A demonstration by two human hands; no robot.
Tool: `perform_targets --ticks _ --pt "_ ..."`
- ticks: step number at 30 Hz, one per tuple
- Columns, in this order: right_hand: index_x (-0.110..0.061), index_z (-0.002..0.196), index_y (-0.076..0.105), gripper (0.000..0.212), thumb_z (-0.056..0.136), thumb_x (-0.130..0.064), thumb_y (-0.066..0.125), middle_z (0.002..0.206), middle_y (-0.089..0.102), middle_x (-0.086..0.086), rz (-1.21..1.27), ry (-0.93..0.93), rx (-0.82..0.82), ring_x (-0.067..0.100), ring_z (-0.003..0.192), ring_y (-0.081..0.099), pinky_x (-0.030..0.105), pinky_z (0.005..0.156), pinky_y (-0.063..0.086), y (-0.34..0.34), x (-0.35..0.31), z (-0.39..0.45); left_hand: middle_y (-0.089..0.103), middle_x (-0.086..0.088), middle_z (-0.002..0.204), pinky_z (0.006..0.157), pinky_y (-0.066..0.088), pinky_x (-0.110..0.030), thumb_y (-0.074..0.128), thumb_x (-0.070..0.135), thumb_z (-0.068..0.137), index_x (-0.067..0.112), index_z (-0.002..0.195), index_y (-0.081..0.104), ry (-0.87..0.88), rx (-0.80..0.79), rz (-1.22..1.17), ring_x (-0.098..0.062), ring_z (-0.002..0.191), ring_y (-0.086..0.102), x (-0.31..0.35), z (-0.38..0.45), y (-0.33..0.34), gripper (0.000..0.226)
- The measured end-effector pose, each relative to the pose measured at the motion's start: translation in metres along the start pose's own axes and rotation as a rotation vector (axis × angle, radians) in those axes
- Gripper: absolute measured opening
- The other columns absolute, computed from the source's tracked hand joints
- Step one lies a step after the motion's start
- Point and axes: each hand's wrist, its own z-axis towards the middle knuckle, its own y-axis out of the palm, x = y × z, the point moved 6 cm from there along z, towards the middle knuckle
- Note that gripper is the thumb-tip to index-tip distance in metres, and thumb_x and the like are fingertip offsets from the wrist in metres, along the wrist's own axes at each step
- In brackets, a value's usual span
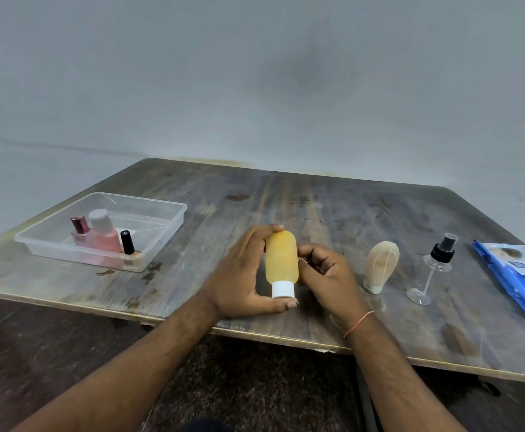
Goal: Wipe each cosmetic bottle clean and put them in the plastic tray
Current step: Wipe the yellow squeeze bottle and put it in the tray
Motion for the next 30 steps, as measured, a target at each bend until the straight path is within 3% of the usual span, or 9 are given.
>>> perform_targets --ticks 5,8,12,15,20,25,30 --pt "-0.014 0.104 0.080 0.013 0.097 -0.011 0.070 0.091 0.078 0.007 0.050 -0.002 0.060 0.013 0.078 0.067 0.022 0.066 0.053 -0.005 -0.001 -0.001 0.037 0.011 0.155 0.113 0.047 -0.040 0.097 0.059 0.069 0.020 0.160 0.032 0.024 -0.008 0.003 -0.009 0.137 0.047 0.000 0.001 0.002 0.119" --pt "-0.025 0.098 0.082 0.015 0.096 -0.014 0.072 0.090 0.079 -0.003 0.053 -0.012 0.113 0.008 0.080 0.066 0.018 0.066 0.052 -0.009 -0.003 -0.002 0.036 0.013 0.152 0.108 0.048 -0.034 0.101 0.053 0.066 0.024 0.161 0.032 0.012 -0.010 -0.001 -0.011 0.130 0.049 -0.002 0.002 0.003 0.121" --pt "-0.033 0.098 0.083 0.016 0.093 -0.024 0.072 0.102 0.081 0.002 -0.001 -0.036 0.124 0.017 0.086 0.066 0.022 0.068 0.052 -0.010 -0.006 -0.003 0.035 0.020 0.151 0.106 0.046 -0.024 0.102 0.054 0.061 0.027 0.161 0.034 -0.021 -0.021 0.017 -0.004 0.129 0.048 -0.007 0.001 0.005 0.124" --pt "-0.028 0.103 0.082 0.014 0.094 -0.021 0.073 0.106 0.082 0.003 0.001 -0.046 0.127 0.017 0.088 0.068 0.022 0.069 0.052 -0.009 -0.007 -0.003 0.035 0.022 0.153 0.108 0.045 -0.023 0.102 0.055 0.062 0.029 0.162 0.034 -0.028 -0.033 0.020 0.001 0.129 0.045 -0.009 0.002 0.006 0.124" --pt "-0.020 0.117 0.077 0.023 0.100 -0.005 0.071 0.101 0.081 -0.004 0.032 -0.010 0.123 0.006 0.091 0.071 0.017 0.070 0.054 -0.007 -0.006 -0.003 0.039 0.017 0.156 0.110 0.044 -0.025 0.101 0.055 0.064 0.032 0.165 0.032 -0.031 -0.036 0.014 -0.003 0.131 0.047 -0.008 0.003 0.005 0.124" --pt "-0.023 0.103 0.082 0.013 0.097 -0.012 0.075 0.104 0.080 -0.003 -0.076 -0.037 0.084 0.016 0.100 0.073 0.029 0.082 0.055 -0.005 -0.004 -0.002 0.045 0.017 0.152 0.108 0.048 -0.030 0.100 0.058 0.064 0.035 0.163 0.036 -0.067 -0.020 -0.007 -0.006 0.130 0.051 -0.015 0.003 0.004 0.120" --pt "-0.024 0.082 0.084 0.013 0.079 -0.020 0.073 0.085 0.076 0.004 -0.161 -0.128 0.049 0.035 0.083 0.069 0.053 0.071 0.056 -0.003 -0.008 -0.007 0.048 0.017 0.147 0.101 0.045 -0.020 0.101 0.054 0.065 0.031 0.163 0.038 -0.089 0.025 -0.013 -0.005 0.120 0.053 -0.019 0.004 0.003 0.119"
